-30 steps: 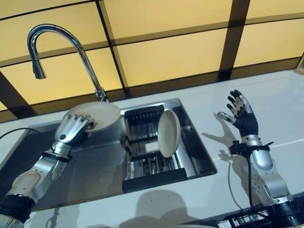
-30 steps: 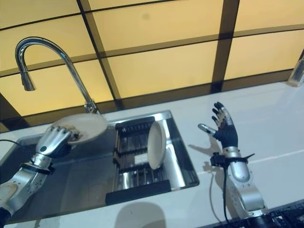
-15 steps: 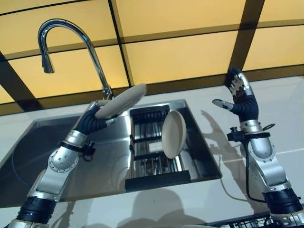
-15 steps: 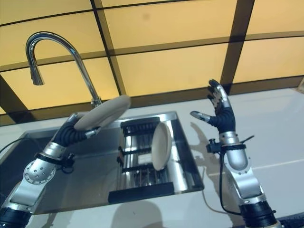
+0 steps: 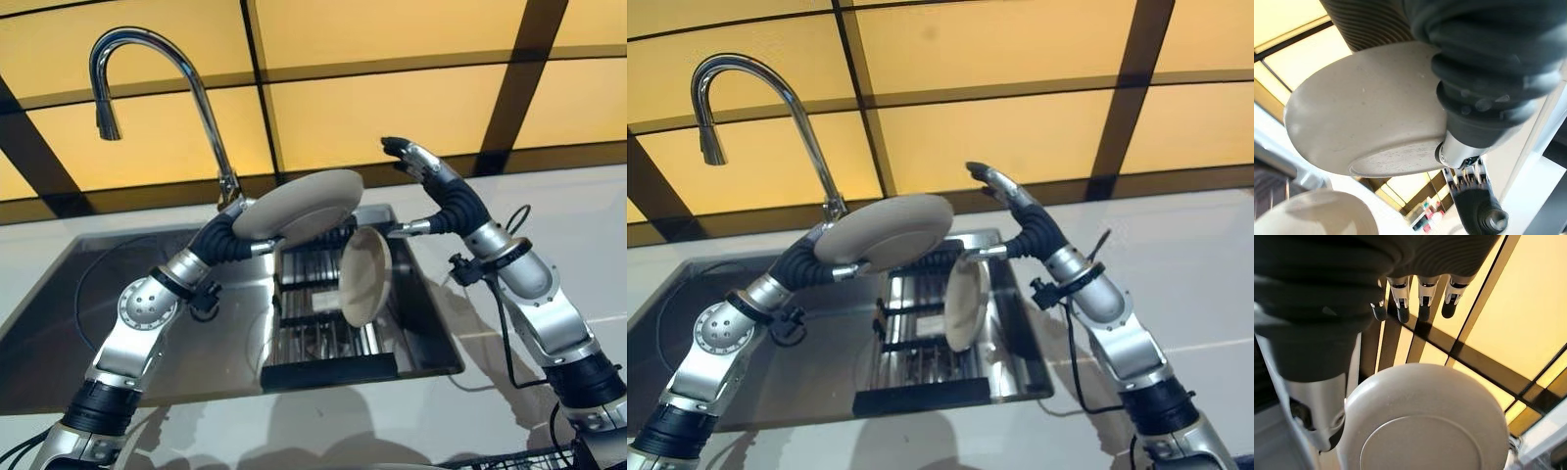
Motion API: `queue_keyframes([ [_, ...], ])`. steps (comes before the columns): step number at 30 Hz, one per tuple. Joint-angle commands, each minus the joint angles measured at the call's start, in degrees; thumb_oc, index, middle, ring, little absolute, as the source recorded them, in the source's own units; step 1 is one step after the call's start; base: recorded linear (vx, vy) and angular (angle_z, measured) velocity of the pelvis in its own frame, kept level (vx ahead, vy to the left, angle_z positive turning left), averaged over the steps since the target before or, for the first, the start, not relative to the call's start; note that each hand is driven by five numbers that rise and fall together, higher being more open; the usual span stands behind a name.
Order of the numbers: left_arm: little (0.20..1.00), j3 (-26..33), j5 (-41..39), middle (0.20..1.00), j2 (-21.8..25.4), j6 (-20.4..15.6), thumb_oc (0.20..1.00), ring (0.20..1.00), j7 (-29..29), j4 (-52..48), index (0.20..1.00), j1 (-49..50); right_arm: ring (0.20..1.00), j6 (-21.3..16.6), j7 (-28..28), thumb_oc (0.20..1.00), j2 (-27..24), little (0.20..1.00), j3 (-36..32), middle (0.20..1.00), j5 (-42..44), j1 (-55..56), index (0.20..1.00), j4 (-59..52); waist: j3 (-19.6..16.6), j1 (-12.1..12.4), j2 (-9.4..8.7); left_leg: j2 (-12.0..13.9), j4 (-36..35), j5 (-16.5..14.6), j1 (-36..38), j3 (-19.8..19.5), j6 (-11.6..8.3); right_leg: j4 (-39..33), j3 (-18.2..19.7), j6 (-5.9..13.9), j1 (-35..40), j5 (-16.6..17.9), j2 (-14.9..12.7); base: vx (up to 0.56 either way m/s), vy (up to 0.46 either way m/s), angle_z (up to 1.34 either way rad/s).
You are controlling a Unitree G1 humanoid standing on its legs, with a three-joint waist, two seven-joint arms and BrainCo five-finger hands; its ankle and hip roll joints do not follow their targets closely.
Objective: Pick up plates and place into dishwasher.
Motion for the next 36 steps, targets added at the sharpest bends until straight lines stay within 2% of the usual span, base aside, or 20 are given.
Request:
queue_keyframes([
  [1,0.200,-3.3,-6.0,0.200,3.4,-0.3,0.200,0.200,-3.1,-1.3,0.200,-8.5,1.000,0.2,1.9,1.000,-2.3,1.000,2.2,1.000,4.7,-5.7,1.000,-3.3,-3.7,1.7,-1.64,1.4,0.4,-8.4,2.6,-1.5,-0.55,-4.0,-1.3,5.31,-5.9,6.6,-2.1,0.00,0.000,0.00],
  [8,0.200,-6.8,-10.4,0.200,1.6,1.5,0.200,0.200,-7.0,-0.1,0.200,-11.9,1.000,1.1,0.9,1.000,0.9,1.000,6.2,1.000,4.2,-10.1,1.000,-1.9,-3.8,2.2,-1.41,1.1,0.5,-8.5,2.5,-1.9,-0.33,-4.0,-1.3,5.33,-5.8,6.7,-2.3,0.00,0.000,0.00],
  [17,0.200,-8.0,-10.3,0.200,0.0,2.9,0.200,0.200,-8.3,1.1,0.200,-12.3,1.000,4.2,7.0,1.000,1.8,1.000,7.4,1.000,2.9,-8.1,1.000,-1.6,-3.9,2.0,-1.50,0.9,0.6,-8.4,2.3,-2.0,-0.03,-4.0,-1.3,5.45,-5.8,6.8,-2.5,0.00,0.000,0.00],
  [22,0.200,-8.0,-10.3,0.200,0.1,2.3,0.200,0.200,-8.5,1.8,0.200,-11.8,1.000,10.0,17.0,1.000,-1.7,1.000,10.4,1.000,-3.2,-7.2,1.000,-0.3,-3.8,1.8,-1.94,0.9,0.5,-8.3,2.4,-1.7,-0.05,-4.0,-1.3,5.52,-5.7,7.0,-2.7,0.00,0.000,0.00],
  [23,0.200,-8.0,-10.5,0.200,0.5,2.2,0.200,0.200,-8.4,1.9,0.200,-11.7,1.000,9.4,18.5,1.000,-3.4,1.000,11.3,1.000,-4.4,-7.7,1.000,0.1,-3.7,1.8,-2.08,0.9,0.5,-8.2,2.5,-1.4,-0.07,-4.0,-1.3,5.53,-5.7,7.1,-2.8,0.00,0.000,0.00],
  [24,0.200,-8.1,-10.8,0.200,1.1,2.2,0.200,0.200,-8.1,1.7,0.200,-11.7,1.000,10.8,20.0,1.000,-4.8,1.000,12.1,1.000,-4.1,-8.2,1.000,0.2,-3.7,1.8,-2.19,0.9,0.5,-8.2,2.6,-1.3,-0.13,-4.0,-1.4,5.55,-5.6,7.1,-2.8,0.00,0.000,0.00],
  [26,0.200,-8.0,-11.4,0.200,2.3,2.2,0.200,0.200,-7.4,1.5,0.200,-11.7,1.000,12.1,20.9,1.000,-7.4,1.000,12.7,1.000,-4.5,-9.0,1.000,0.5,-3.5,1.7,-2.53,1.0,0.4,-8.1,2.7,-1.2,-0.26,-4.0,-1.5,5.55,-5.4,7.2,-2.8,0.00,0.000,0.00],
  [29,0.200,-7.8,-11.2,0.200,3.1,1.8,0.200,0.200,-6.9,1.5,0.200,-11.0,1.000,12.1,20.5,1.000,-9.2,1.000,12.5,1.000,-4.3,-9.4,1.000,0.2,-3.4,1.6,-2.74,1.1,0.3,-8.0,2.8,-1.0,-0.32,-4.0,-1.5,5.61,-5.4,7.3,-2.7,0.00,0.000,0.00],
  [34,0.200,-6.9,-10.5,0.200,2.9,0.9,0.200,0.200,-6.8,2.1,0.200,-9.2,1.000,13.2,18.4,1.000,-8.6,1.000,10.1,1.000,-1.9,-9.4,1.000,-0.5,-3.3,1.5,-2.66,1.0,0.3,-8.1,2.9,-1.2,-0.23,-3.9,-1.3,5.63,-5.4,7.2,-2.7,0.00,0.000,0.00],
  [35,0.200,-6.5,-10.5,0.200,2.6,1.0,0.200,0.200,-6.9,2.1,0.200,-8.9,0.570,13.3,18.4,0.570,-8.2,0.570,9.4,0.570,-2.0,-8.9,0.570,-0.7,-3.3,1.5,-2.62,1.0,0.4,-8.2,2.9,-1.2,-0.20,-3.9,-1.2,5.65,-5.4,7.2,-2.7,0.00,0.000,0.00],
  [36,0.200,-6.3,-10.2,0.200,2.3,1.0,0.200,0.200,-7.0,2.1,0.200,-8.6,0.347,13.2,18.6,0.347,-7.8,0.347,9.0,0.347,-2.3,-8.4,0.347,-0.8,-3.3,1.5,-2.57,1.0,0.4,-8.2,2.9,-1.2,-0.17,-3.9,-1.2,5.64,-5.4,7.1,-2.7,0.00,0.000,0.00],
])
